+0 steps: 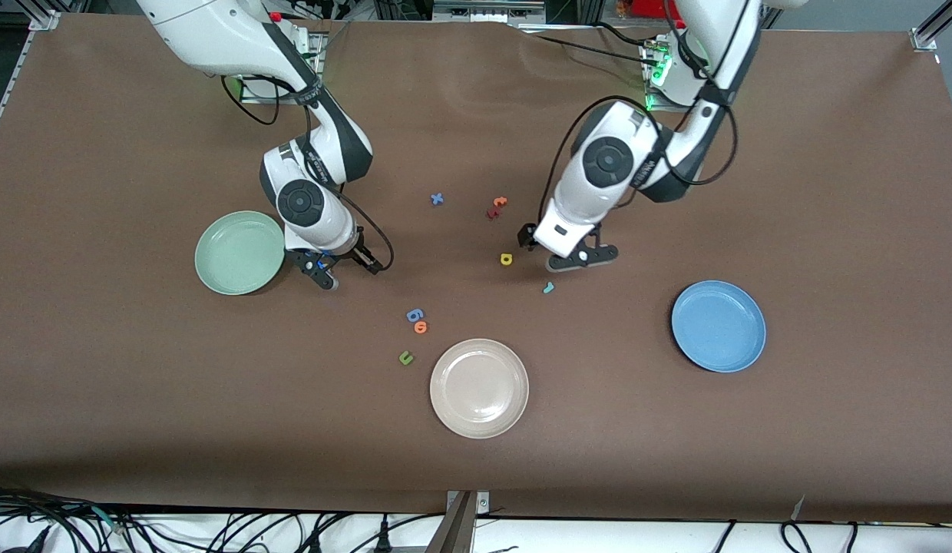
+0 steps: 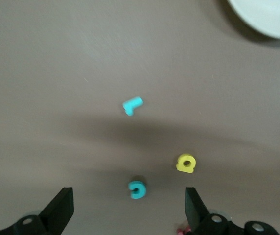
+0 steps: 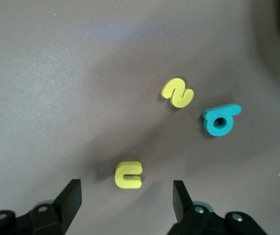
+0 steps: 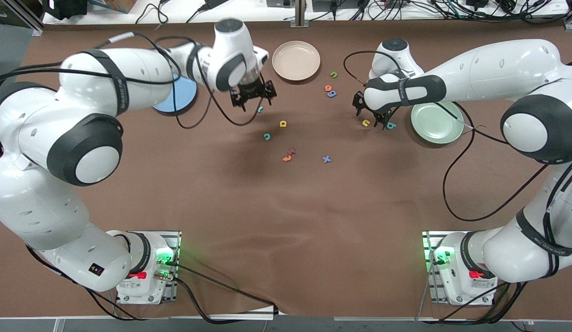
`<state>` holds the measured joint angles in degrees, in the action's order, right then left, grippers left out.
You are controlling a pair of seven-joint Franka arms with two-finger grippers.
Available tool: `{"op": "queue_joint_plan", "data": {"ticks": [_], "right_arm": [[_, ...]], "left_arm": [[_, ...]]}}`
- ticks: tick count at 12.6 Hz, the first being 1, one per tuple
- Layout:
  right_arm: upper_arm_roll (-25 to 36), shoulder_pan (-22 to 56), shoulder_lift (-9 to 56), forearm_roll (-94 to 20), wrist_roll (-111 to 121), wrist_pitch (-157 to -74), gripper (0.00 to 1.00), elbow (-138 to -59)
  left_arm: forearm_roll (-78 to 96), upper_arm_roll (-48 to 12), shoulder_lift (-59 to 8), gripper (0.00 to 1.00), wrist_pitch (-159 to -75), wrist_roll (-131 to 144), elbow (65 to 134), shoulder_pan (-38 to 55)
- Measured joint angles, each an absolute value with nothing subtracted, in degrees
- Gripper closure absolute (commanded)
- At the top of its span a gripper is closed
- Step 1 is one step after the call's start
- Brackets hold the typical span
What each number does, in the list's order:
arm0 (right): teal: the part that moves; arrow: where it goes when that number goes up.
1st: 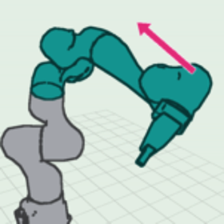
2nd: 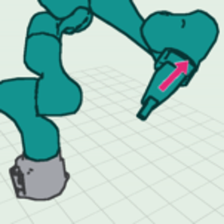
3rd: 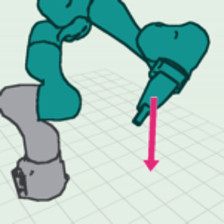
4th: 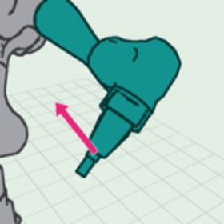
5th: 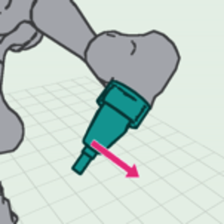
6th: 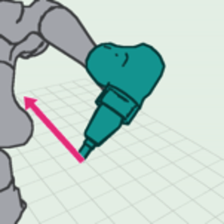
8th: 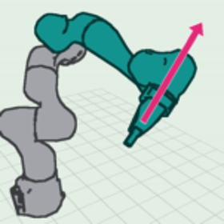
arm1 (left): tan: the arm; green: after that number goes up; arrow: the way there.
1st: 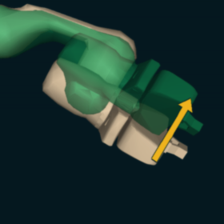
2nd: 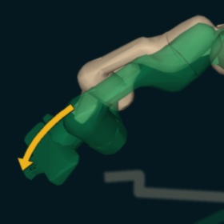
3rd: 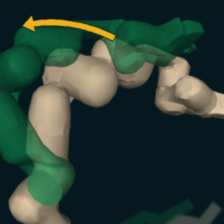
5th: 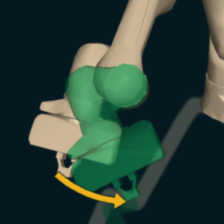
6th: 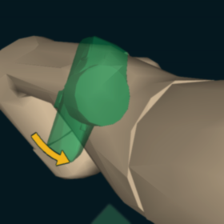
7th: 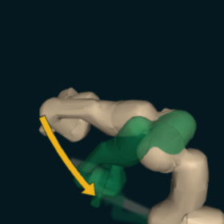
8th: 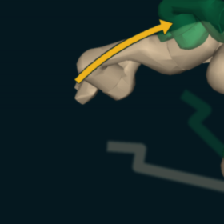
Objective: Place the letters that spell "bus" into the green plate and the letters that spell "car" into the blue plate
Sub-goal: 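Grasp the yellow u with the right gripper while the left gripper grasps teal c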
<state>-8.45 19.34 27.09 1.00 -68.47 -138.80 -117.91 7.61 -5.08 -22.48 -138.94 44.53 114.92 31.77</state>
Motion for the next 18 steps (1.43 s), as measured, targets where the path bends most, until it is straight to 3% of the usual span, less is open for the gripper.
{"op": "queue_joint_plan", "data": {"ticks": [2, 4, 7, 13, 15, 18], "right_arm": [[-8.5, 19.3, 26.1, 1.0, -68.5, -140.5, 0.21, -119.4], [-8.5, 19.3, 26.0, 1.0, -68.5, -144.4, 0.21, -121.4], [-8.5, 19.3, 26.1, 1.0, -68.5, -146.9, 0.23, -123.2], [-8.5, 18.8, 27.2, 1.0, -68.5, -149.1, 0.26, -123.3], [-8.5, 18.8, 27.5, 1.0, -68.5, -149.6, 0.35, -123.3], [-8.5, 18.8, 27.8, 1.0, -68.3, -149.8, 0.78, -123.3]], "left_arm": [[7.6, -5.1, -22.5, 0.00, -149.6, 47.5, 121.7, 34.9], [7.6, -5.0, -22.9, 0.00, -154.8, 48.7, 125.8, 36.7], [7.6, -4.9, -24.1, 0.00, -155.7, 48.8, 126.6, 37.1], [7.4, -4.7, -26.8, 0.14, -156.8, 48.8, 126.0, 38.1], [6.4, -4.6, -27.5, 0.18, -156.5, 48.8, 125.3, 38.2], [4.8, -4.2, -28.2, 0.20, -150.8, 48.7, 122.0, 38.2]]}}
